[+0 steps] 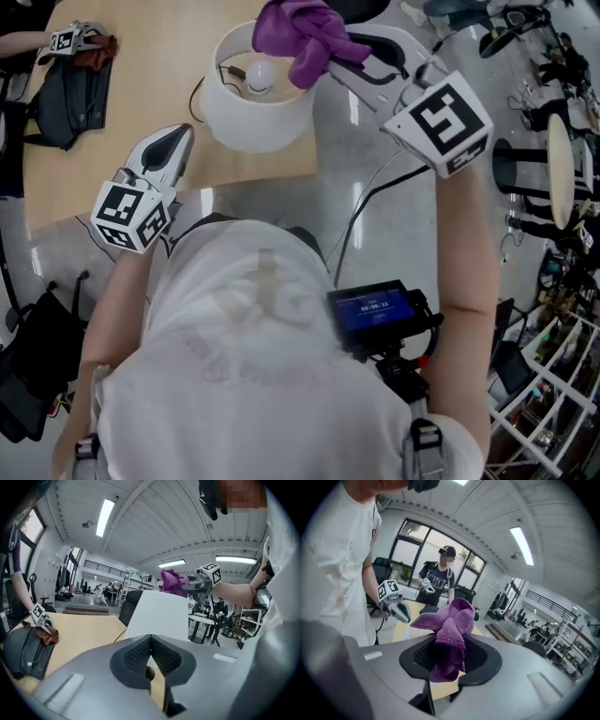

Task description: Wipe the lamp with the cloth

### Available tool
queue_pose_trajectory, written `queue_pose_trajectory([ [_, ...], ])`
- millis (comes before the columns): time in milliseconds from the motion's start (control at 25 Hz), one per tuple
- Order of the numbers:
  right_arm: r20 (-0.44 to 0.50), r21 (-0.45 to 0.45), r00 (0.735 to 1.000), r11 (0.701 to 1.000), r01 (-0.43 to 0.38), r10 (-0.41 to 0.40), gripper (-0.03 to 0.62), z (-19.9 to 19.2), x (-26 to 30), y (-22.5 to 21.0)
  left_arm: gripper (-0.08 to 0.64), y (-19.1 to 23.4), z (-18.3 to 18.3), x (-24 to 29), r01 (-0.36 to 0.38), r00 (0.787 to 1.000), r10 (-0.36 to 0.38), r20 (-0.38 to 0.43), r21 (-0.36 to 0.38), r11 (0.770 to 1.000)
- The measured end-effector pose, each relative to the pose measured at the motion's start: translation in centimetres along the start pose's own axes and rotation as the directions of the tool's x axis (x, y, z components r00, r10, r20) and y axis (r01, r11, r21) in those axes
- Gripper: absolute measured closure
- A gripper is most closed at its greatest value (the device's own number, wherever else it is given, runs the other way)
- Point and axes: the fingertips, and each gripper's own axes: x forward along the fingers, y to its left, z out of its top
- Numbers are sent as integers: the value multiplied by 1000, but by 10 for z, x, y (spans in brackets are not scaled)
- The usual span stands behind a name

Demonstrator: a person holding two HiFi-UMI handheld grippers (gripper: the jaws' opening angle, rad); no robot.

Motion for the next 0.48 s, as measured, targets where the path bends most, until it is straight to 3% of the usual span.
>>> queue_pose_trajectory([
  [120, 135, 152, 983, 983, 100, -121, 457, -15, -30, -4, 558, -16, 0, -1, -38, 999, 38, 1, -7, 999],
  [240, 206, 316, 952, 936, 154, -226, 457, -39, -66, -12, 558, -35, 0, -2, -78, 997, 78, -1, -8, 997],
  [360, 227, 459, 926, 871, 173, -303, 457, -76, -95, -11, 558, -54, -4, -5, -110, 994, 110, 5, -22, 994],
  [480, 212, 541, 910, 818, 193, -355, 459, -119, -114, 4, 558, -71, -16, -7, -142, 990, 143, 12, -70, 987],
])
